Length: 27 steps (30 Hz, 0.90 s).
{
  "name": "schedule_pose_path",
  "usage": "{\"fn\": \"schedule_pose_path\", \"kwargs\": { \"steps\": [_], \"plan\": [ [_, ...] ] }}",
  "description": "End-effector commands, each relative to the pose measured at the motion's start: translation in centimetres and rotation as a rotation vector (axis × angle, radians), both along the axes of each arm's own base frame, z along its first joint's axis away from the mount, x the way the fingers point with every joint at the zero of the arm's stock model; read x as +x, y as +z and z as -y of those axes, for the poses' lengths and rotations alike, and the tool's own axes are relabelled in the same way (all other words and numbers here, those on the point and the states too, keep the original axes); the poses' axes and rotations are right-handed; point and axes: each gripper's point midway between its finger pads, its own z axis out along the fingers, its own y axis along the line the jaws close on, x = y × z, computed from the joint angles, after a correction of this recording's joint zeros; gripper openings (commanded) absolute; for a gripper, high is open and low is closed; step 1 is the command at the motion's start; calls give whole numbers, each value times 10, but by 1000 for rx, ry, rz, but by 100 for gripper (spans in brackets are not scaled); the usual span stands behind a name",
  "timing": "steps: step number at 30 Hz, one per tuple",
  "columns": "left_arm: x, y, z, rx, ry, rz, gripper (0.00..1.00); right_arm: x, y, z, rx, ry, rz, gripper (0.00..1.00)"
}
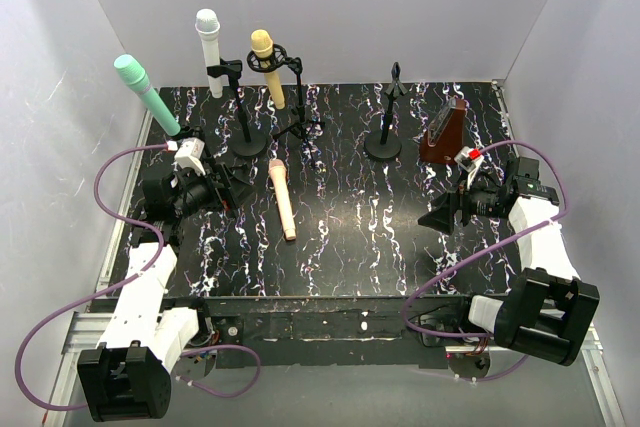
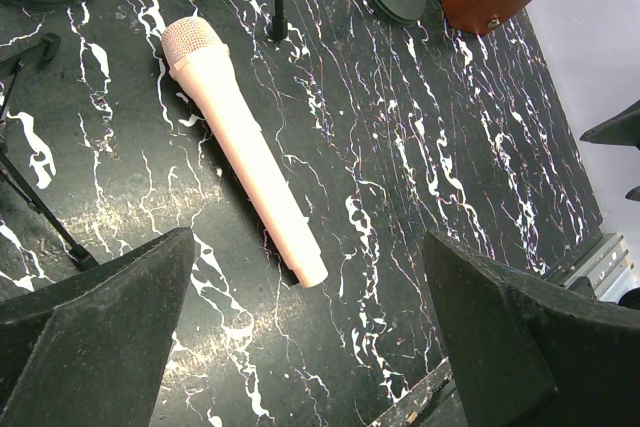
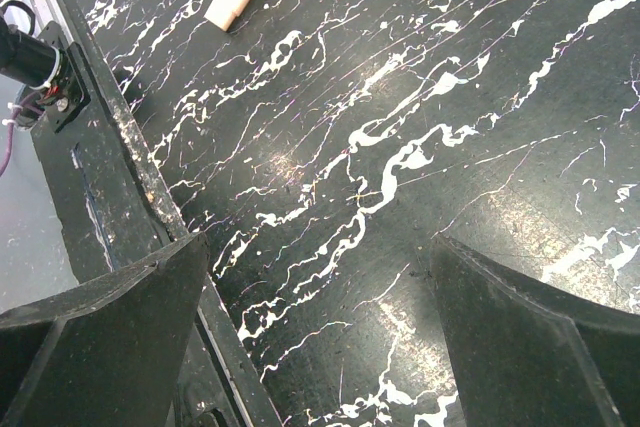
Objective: Attach the microphones to the stand
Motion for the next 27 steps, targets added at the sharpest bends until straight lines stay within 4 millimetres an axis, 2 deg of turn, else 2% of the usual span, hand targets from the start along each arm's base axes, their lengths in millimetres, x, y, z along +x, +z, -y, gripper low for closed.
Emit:
{"fn": "schedule_pose_path", "kwargs": {
  "steps": [1,20,27],
  "plan": [
    [0,6,2,-4,-12,26,98,-2,0,-1,15,5,0,98],
    [1,6,2,-6,-13,22,98,-2,0,-1,10,3,0,98],
    [-2,8,3,-10,-16,31,98,-2,13,-2,10,5,30,98]
  ]
}}
